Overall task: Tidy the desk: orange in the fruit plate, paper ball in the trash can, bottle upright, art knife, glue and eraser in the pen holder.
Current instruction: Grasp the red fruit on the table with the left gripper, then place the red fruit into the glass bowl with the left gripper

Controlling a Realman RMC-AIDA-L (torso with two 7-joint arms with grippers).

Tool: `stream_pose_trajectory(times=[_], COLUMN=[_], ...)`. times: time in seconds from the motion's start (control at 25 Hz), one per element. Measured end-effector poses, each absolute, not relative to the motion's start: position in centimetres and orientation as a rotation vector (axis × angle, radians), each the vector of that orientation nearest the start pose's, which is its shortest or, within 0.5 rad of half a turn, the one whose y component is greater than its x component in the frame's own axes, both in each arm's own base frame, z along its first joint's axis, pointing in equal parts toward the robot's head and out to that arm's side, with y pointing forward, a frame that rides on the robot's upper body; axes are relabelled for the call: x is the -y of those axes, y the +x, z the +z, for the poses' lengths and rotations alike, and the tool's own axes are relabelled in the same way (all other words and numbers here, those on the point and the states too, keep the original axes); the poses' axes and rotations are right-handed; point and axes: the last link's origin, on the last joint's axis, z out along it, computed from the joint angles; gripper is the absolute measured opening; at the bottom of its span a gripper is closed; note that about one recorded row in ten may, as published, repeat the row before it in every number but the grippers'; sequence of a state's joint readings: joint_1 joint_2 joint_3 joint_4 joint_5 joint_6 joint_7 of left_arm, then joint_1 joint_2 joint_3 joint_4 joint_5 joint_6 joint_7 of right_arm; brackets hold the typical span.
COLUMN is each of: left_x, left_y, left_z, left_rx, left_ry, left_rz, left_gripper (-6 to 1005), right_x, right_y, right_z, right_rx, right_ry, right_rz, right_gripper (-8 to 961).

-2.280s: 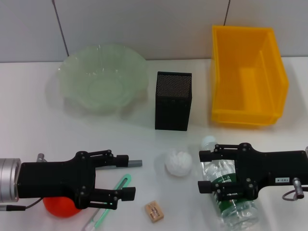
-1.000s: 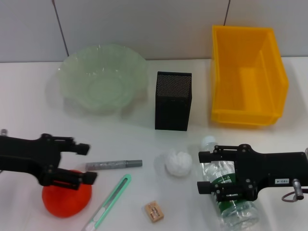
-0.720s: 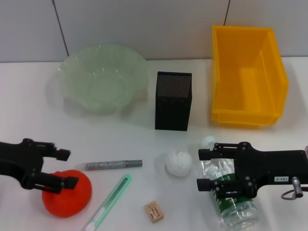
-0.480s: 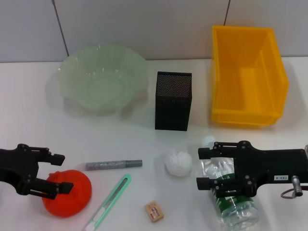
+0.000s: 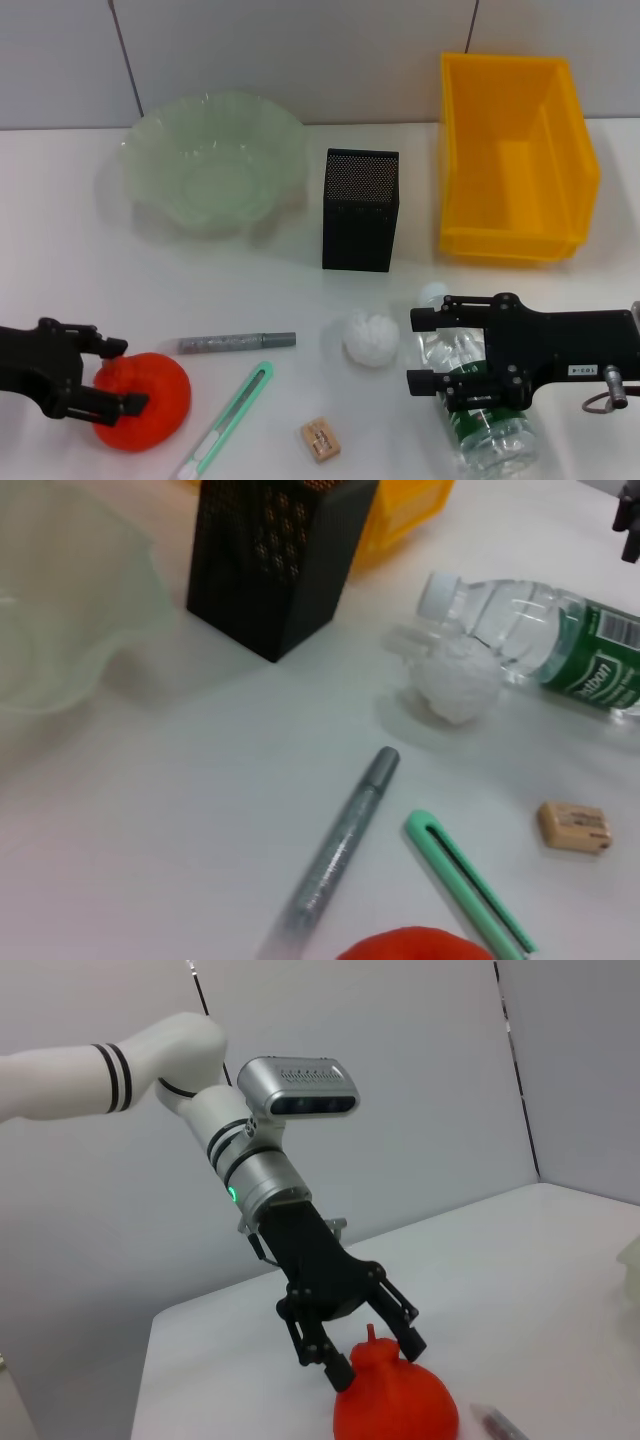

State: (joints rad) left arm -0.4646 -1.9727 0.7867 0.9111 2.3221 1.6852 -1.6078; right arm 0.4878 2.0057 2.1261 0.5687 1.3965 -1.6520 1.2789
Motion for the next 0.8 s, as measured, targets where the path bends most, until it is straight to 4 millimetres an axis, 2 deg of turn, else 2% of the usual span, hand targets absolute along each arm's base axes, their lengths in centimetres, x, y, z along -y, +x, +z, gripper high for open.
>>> stream_pose_trajectory(times=[0.2, 0.64, 0.8], left_x=[-30.88, -30.73, -30.85], left_y=[-30.68, -30.65, -30.52], left_z=[5.46, 5.31, 5.4], left_rx=[0.765, 0.777, 0.784], left_ry=[-2.889, -2.891, -2.892], left_rz=[-0.058, -0.067, -0.069], left_gripper=[810, 582, 408], right_x=[-30.11, -30.25, -30.27], right_y=[25.28, 25.4, 25.41], right_z=[-1.16, -1.17, -1.18], right_rx=[-0.47, -0.471, -0.471], right_ry=[-2.93, -2.924, -2.924], right_rz=[0.815, 0.799, 0.797], right_gripper=[759, 759, 759])
